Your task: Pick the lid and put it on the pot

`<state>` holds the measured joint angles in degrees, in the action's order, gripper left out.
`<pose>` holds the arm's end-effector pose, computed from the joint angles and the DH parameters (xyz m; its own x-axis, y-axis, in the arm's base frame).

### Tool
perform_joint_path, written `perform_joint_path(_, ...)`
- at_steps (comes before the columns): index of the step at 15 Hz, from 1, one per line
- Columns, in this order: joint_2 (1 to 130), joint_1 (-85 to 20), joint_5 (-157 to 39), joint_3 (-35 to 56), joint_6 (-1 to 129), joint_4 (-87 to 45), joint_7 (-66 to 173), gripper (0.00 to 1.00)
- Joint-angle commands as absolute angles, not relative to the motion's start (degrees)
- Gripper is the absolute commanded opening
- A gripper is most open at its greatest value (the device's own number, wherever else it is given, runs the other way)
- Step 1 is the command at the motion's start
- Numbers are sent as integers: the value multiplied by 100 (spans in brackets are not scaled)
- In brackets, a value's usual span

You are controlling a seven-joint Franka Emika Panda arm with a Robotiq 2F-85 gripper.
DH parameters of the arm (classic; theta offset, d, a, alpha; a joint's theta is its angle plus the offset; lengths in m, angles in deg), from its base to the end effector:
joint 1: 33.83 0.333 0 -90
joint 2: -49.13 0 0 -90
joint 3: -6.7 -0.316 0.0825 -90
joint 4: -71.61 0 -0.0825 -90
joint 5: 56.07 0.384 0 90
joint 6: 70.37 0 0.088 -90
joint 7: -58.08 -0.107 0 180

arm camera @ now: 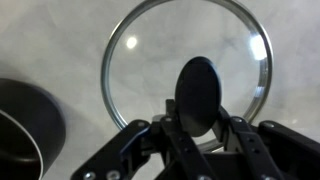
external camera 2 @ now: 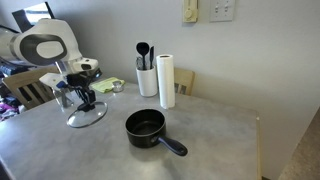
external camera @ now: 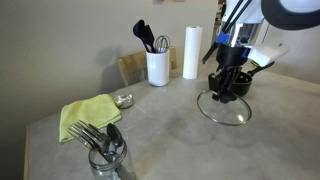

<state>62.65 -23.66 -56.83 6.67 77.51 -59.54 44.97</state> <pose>0.5288 0.0954 0.2535 0.9976 -0.0398 0.0562 -0.0396 -0.9992 -0.0053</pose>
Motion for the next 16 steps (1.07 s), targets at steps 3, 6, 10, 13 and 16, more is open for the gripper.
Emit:
perform_joint_path(3, 5803, -3548, -5511, -31, 7031, -5608, 6862, 12)
perform_joint_path(6, 6066, -4415, -5473, -546, 6682, -5045, 8141, 12)
perform_joint_path(10, 6687, -5452, -5582, -999, 6112, -4107, 9865, 12)
perform_joint_path(13, 7216, -5778, -5627, -845, 5536, -3340, 11230, 12)
perform_joint_path(16, 7699, -5442, -5577, -131, 4884, -2556, 12292, 12)
